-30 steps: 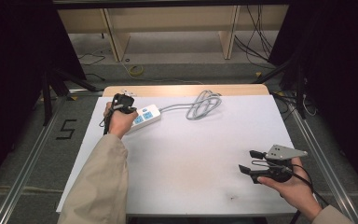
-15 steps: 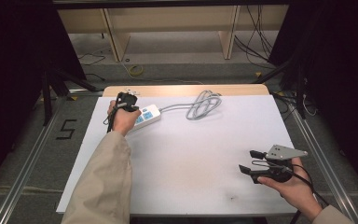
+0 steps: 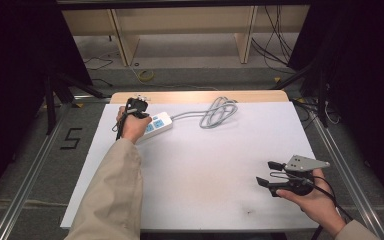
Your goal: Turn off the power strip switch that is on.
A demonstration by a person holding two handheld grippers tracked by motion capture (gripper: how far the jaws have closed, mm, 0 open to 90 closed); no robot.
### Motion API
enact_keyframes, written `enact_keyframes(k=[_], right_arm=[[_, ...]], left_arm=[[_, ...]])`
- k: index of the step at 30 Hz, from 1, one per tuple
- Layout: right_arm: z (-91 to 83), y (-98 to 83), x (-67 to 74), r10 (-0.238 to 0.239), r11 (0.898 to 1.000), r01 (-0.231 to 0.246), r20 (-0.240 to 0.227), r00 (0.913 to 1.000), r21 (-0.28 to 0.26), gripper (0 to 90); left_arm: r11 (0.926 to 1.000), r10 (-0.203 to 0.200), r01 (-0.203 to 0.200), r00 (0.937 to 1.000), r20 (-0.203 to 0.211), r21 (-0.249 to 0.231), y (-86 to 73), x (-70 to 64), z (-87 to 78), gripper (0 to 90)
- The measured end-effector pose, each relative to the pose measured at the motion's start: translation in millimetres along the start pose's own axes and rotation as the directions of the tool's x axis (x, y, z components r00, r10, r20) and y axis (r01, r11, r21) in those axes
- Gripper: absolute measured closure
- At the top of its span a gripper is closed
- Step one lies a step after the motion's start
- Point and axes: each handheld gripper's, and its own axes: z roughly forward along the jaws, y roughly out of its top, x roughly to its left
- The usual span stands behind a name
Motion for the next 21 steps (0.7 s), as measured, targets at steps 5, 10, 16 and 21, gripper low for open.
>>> enact_keyframes(k=[5,10,16,21], right_arm=[[0.3,-0.2,-0.1,-0.001,1.0,0.001,-0.001,1.0,0.002,28.7],[0.5,-0.1,-0.3,-0.002,1.0,0.002,-0.003,1.0,0.002,28.6],[0.9,-0.2,0.5,0.0,1.0,0.0,-0.006,1.0,0.003,28.6],[1.0,0.0,0.5,0.001,1.0,-0.001,-0.006,1.0,0.003,28.6]], left_arm=[[0.9999,-0.002,0.003,1.0,-0.003,0.011,-0.9,1.9,3.0,89.9],[0.9998,-0.003,0.004,0.9999,-0.011,0.022,-2.2,3.5,7.1,89.9],[0.9992,0.0,0.001,0.9999,-0.013,0.04,-3.8,3.9,13.3,89.9],[0.9988,0.003,-0.002,0.9999,-0.016,0.049,-4.2,3.8,17.4,89.9]])
